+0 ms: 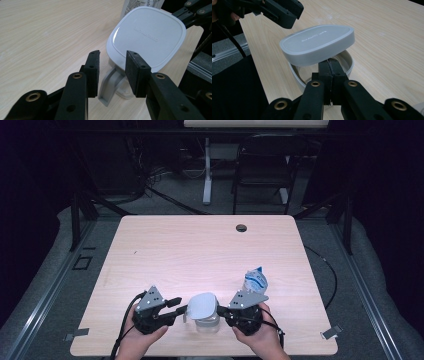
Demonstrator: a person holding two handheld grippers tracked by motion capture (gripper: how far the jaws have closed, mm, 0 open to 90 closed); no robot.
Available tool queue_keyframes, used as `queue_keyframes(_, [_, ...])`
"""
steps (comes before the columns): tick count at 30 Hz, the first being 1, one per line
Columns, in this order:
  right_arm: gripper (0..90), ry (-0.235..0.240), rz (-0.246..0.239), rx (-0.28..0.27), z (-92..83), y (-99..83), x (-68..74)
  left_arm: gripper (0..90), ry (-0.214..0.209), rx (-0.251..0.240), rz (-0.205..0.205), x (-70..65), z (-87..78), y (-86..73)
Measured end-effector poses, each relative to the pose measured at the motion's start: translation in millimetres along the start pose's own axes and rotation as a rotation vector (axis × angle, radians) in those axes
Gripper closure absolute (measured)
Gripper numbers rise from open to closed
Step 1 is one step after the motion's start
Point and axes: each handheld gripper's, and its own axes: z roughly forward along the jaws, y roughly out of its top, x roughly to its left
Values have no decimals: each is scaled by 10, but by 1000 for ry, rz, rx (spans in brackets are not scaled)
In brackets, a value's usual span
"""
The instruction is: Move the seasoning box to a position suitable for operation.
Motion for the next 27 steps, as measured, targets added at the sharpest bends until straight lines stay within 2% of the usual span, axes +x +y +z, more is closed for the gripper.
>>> queue_keyframes(7, [897,10,-4,-18,-1,63,17,640,8,11,0,-3,-19,-45])
queue_keyframes(22, [894,22,-9,-50,-35,170,101,625,-14,7,21,-90,-37,-29])
queue_keyframes(27, [894,26,-17,-51,-32,187,128,626,-2,9,25,-83,-46,-30])
